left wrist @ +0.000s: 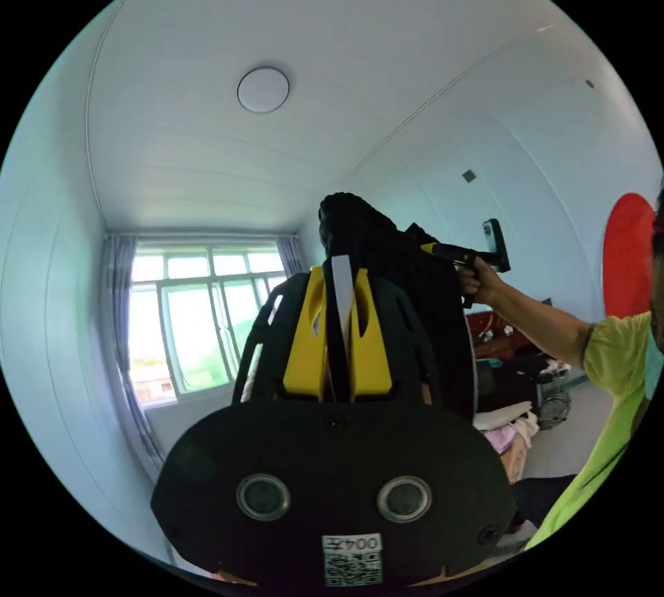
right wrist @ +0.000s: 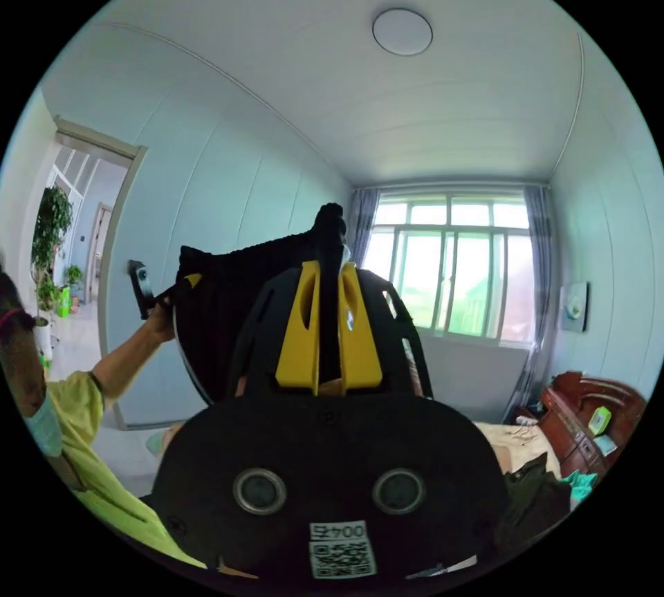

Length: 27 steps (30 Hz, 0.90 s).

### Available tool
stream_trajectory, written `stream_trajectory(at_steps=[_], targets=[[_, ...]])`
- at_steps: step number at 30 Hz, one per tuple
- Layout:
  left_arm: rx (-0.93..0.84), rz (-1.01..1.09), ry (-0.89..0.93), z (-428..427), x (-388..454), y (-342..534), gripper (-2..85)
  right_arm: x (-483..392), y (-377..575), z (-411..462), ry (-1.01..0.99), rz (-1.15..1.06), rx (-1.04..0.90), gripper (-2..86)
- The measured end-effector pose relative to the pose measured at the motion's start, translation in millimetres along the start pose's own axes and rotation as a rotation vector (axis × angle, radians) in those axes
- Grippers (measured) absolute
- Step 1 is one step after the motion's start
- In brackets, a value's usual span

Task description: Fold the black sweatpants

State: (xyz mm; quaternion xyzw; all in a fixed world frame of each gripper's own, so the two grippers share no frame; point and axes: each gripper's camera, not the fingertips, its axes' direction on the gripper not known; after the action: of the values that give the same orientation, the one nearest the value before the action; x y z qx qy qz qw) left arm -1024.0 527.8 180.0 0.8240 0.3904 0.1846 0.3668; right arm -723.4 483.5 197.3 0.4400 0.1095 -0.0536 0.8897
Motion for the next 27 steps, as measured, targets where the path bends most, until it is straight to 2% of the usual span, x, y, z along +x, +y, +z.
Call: stream_trajectory(at_steps=[4,6,9,11,14,17,20,23,27], targets=[[-0.099,-0.075,0.155,-10.9,34.0,133.0,1.1,19.1,101.6,0.7,-0.173,0.164,-0.118,4.4],[-0.159,-0.097,0.184,-21.3,58.1,204.3,1.0,22.6,192.0,0.9,-0.271,0.283,-0.225,4.5],[-0.290,-0.074,0.149,-41.2,115.1,320.0,1.0,9.8,313.1,-2.3,-0.284,0.377,-0.364,4.6],[-0.390,-0.139,0.144,-57.2,161.7,402.5,1.0,-2.4,381.6,-9.6,-0.263,0.420,-0.418,4.5],[-0.509,-0.295,0.163,-72.9,208.7,481.8,0.8,-18.3,480.8,-27.7,-0.225,0.577,-0.428,4.5],[-0.578,-0.437,0.178,-79.0,248.6,522.5,0.7,-37.2,544.2,-35.2,-0.120,0.672,-0.501,4.5],[-0.646,-0.397,0.225,-72.8,273.1,528.0,0.6,-36.6,573.7,-41.5,-0.081,0.754,-0.484,4.5],[-0.635,-0.391,0.330,-56.2,272.6,527.6,0.5,-27.4,579.5,-39.5,-0.047,0.726,-0.471,4.5],[-0.618,-0.397,0.360,-30.3,264.4,537.2,0.5,-11.8,582.2,-31.8,-0.065,0.722,-0.428,4.5]])
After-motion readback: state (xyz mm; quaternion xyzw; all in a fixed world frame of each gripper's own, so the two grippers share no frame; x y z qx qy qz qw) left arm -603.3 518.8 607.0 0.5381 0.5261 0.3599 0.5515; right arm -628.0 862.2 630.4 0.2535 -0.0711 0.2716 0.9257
